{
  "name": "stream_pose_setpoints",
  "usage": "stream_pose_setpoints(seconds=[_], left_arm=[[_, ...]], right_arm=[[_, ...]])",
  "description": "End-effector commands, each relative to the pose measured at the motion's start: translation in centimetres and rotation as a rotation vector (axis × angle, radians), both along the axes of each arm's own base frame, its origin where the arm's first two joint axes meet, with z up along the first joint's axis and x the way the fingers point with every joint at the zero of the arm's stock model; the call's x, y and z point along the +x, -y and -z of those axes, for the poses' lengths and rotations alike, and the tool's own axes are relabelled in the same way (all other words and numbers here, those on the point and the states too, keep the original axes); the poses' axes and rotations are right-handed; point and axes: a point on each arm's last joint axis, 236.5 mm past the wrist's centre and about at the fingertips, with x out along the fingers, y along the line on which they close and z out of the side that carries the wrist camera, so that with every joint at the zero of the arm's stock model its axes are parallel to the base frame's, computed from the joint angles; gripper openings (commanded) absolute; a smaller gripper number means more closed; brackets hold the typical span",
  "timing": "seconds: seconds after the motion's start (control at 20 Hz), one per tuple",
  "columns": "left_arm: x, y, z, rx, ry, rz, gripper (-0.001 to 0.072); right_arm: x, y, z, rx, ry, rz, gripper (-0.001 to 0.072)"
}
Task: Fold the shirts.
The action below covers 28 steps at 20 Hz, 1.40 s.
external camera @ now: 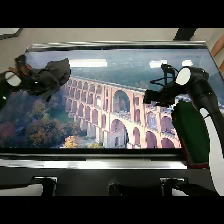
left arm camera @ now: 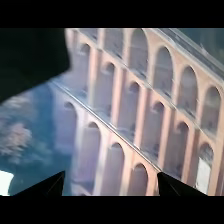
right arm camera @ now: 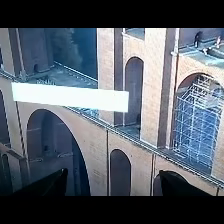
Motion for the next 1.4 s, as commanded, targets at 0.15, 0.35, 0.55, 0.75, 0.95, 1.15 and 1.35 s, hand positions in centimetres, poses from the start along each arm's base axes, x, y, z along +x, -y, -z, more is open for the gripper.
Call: stream_pose_setpoints(seconds=[0.15, 0.35, 0.55, 0.75, 0.95, 1.15, 1.35], left_arm=[[0.3, -14.2, 8.0, -0.431, -0.129, -0.399, 0.072], [3.4, -13.9, 11.0, -0.46, -0.055, -0.398, 0.072], [7.3, -12.2, 12.6, -0.511, 0.037, -0.444, 0.072], [9.4, -10.3, 12.0, -0.484, 0.099, -0.408, 0.0422], [10.2, -6.4, 3.2, -0.376, 0.269, -0.141, 0.0027], [5.1, 1.7, -10.3, -0.072, 0.413, 0.272, 0.0026], [-4.1, 11.8, -17.0, 0.095, 0.427, 0.513, 0.0026]], right_arm=[[0.6, 0.1, -0.1, -0.002, 0.026, 0.007, 0.0679], [0.9, 0.0, -0.2, 0.004, 0.036, 0.024, 0.0663], [0.9, 0.0, -0.2, 0.005, 0.033, 0.024, 0.0664], [0.2, 0.1, 0.0, -0.002, 0.005, 0.015, 0.0664], [-1.2, 3.3, -0.6, -0.152, -0.005, -0.035, 0.0664], [-2.2, 8.1, -4.1, -0.351, 0.075, -0.035, 0.0664], [-3.4, 9.4, -8.2, -0.39, 0.183, -0.011, 0.0664]])
